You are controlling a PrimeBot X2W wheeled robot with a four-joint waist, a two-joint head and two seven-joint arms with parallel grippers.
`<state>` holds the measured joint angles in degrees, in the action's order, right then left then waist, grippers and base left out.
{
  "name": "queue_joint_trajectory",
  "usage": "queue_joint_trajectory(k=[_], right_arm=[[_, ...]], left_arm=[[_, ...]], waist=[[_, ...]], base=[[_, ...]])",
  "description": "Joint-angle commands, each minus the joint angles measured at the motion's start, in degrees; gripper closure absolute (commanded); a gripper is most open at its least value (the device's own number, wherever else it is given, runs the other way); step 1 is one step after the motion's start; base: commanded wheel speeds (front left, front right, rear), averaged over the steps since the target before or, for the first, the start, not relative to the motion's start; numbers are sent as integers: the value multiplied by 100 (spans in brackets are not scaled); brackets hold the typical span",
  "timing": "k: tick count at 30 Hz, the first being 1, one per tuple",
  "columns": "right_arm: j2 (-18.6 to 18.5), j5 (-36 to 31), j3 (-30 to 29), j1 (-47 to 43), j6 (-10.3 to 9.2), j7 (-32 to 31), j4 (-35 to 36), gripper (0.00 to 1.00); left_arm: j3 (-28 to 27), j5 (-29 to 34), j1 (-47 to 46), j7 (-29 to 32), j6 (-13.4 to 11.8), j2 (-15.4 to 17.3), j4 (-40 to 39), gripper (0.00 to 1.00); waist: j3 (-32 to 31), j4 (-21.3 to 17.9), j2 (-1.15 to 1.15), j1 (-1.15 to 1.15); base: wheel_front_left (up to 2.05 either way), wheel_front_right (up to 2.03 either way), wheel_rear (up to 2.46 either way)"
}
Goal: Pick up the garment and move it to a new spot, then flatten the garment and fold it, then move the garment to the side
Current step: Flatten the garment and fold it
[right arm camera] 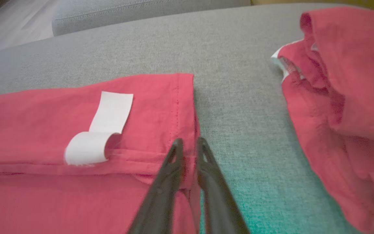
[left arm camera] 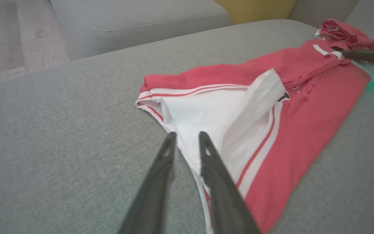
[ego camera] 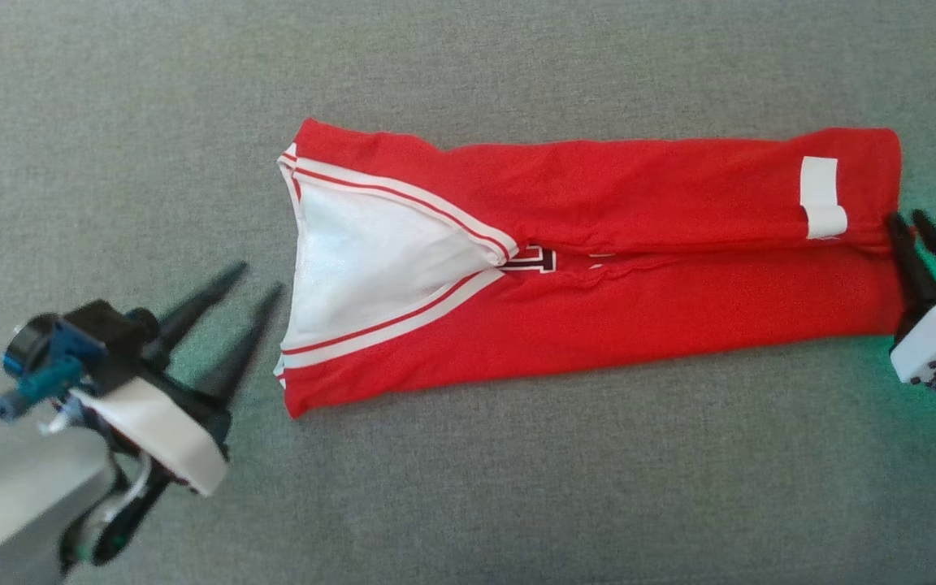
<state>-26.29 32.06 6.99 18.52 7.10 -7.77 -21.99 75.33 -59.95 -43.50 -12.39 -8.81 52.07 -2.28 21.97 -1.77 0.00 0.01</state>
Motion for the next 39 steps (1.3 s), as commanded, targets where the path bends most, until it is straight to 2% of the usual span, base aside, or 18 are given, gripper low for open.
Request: queue_joint_trajectory(k=[1,4,6,9,13,16,21,27,33,34,35,36,39], right_arm=[[-45,-110,-89,-108,39,139,225,0],[306,-343,-518,-346,39,528,365,0],[557,-447,-855,-574,39,850,445,0],[928,-563,-1181,-945,39,1271,616,0],[1288,-698,-1443,-1287,39,1474,685,0],[1403,-794,-1659,-1335,39,1439,602,0],[1457,-909,-2044,-1083,39,1261,294,0],[1410,-985,-2515,-575,39,904,-423,0],[1402,-999,-2524,-377,39,381,-1156,0],[1419,-978,-2510,-381,39,278,-1237,22],[1439,-950,-2494,-397,39,185,-1282,89],[1451,-935,-2478,-426,39,112,-1289,100],[1469,-884,-2385,-522,39,60,-1145,100]], left_arm=[[-346,-21,38,-104,-121,133,-50,0],[-751,58,360,-244,-640,-188,50,0],[-1536,362,704,-255,-1065,-637,-30,0],[-2706,1137,1593,-258,-1532,-1373,-173,0],[-3881,2416,2737,-260,-1861,-2272,-318,0],[-4286,3245,3322,-260,-1832,-2811,-354,0],[-4537,4183,3854,-260,-1556,-3354,-349,0],[-4952,4596,4070,-261,-1104,-3826,-367,0],[-5295,4821,4160,-261,-656,-4148,-263,0],[-5351,4852,4176,-261,-594,-4196,-244,0],[-5406,4882,4192,-261,-534,-4240,-227,0],[-5458,4912,4208,-261,-478,-4283,-211,0],[-5606,4998,4279,-261,-336,-4397,-168,0]], waist=[[-40,-12,0,-1],[-151,13,0,-1],[-249,80,0,-1],[-442,171,0,-1],[-718,284,0,-1],[-882,403,0,-1],[-1016,638,0,-1],[-926,916,0,-1],[-870,1063,0,-1],[-877,1075,0,-1],[-889,1082,0,-1],[-907,1084,0,-1],[-999,1048,0,-1]], base=[[0,0,0],[0,0,0],[0,0,0],[0,0,0],[0,0,0],[0,0,0],[0,0,0],[0,0,0],[0,0,0],[0,0,0],[0,0,0],[0,0,0],[0,0,0]])
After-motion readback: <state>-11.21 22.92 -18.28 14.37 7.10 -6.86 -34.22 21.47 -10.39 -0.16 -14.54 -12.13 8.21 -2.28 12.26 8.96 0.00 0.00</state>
